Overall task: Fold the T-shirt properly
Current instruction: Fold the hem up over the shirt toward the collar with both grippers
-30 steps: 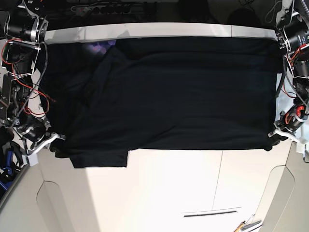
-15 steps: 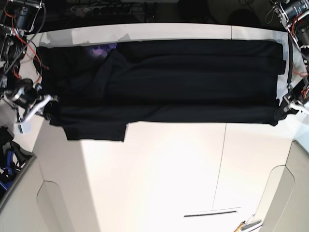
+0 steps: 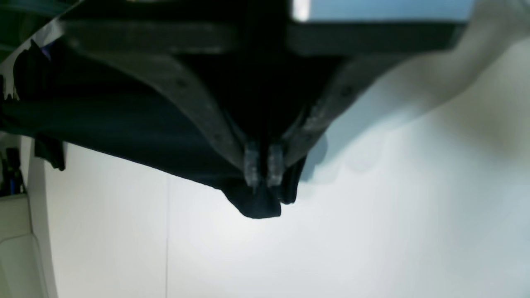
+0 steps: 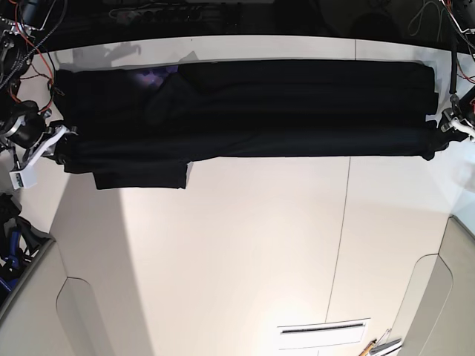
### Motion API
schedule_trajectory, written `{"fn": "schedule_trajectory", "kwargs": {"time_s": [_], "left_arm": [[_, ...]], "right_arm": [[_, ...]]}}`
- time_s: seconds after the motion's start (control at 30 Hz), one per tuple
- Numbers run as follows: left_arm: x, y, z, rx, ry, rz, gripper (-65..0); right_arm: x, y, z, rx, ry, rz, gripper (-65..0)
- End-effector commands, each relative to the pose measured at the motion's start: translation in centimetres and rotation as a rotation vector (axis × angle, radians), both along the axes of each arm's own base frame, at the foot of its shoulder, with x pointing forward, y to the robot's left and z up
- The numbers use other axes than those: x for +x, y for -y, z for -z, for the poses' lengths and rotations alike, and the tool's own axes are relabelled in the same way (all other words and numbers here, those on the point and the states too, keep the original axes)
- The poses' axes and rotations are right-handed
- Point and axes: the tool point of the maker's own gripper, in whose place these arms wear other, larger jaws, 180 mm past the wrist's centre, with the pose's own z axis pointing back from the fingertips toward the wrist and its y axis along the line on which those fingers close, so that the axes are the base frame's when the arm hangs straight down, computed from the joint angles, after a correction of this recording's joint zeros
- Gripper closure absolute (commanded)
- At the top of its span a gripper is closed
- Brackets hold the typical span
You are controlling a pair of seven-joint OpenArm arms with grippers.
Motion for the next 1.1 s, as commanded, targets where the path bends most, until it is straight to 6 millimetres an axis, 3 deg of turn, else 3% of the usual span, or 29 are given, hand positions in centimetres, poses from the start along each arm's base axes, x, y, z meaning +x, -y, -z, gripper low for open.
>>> {"fn": "schedule_trajectory", "kwargs": {"time_s": [0.0, 0.07, 0.13, 0.3, 0.47, 0.67, 0.8, 0.9, 1.07], "left_arm": [[0.9, -0.9, -1.9, 0.029, 0.054, 0.001, -9.2], [0.9, -1.0, -1.9, 0.029, 0.056, 0.000, -19.7], [1.0, -0.9, -2.1, 0.020, 0.065, -0.002, -21.6], [1.2, -0.8, -2.3, 0.008, 0.077, -0.003, -21.6], [1.3, -0.7, -2.5, -0.003, 0.088, -0.005, -21.6], [1.3, -0.6, -2.6, -0.009, 0.093, -0.006, -21.6], [1.3, -0.6, -2.6, -0.009, 0.094, -0.006, -21.6], [1.3, -0.6, -2.6, -0.009, 0.093, -0.006, -21.6], [1.3, -0.6, -2.6, -0.008, 0.092, -0.006, -21.6]], "right_arm": [[0.6, 0.7, -1.2, -0.016, 0.037, 0.007, 0.0], [0.5, 0.5, -1.2, -0.005, 0.038, 0.004, -18.8], [0.5, 0.5, -1.2, 0.000, 0.040, 0.003, -31.5], [1.1, 0.5, -1.7, 0.004, 0.073, 0.010, -32.1], [3.3, 0.4, -4.1, 0.041, 0.237, 0.039, -32.1], [5.9, 0.1, -5.5, 0.018, 0.279, 0.022, -32.1], [8.0, -1.3, -3.5, -0.034, 0.233, -0.019, -32.1], [9.1, -2.0, -0.6, -0.073, 0.145, -0.025, -32.2], [8.5, -0.9, 5.1, -0.198, -0.061, 0.030, -32.2]]}}
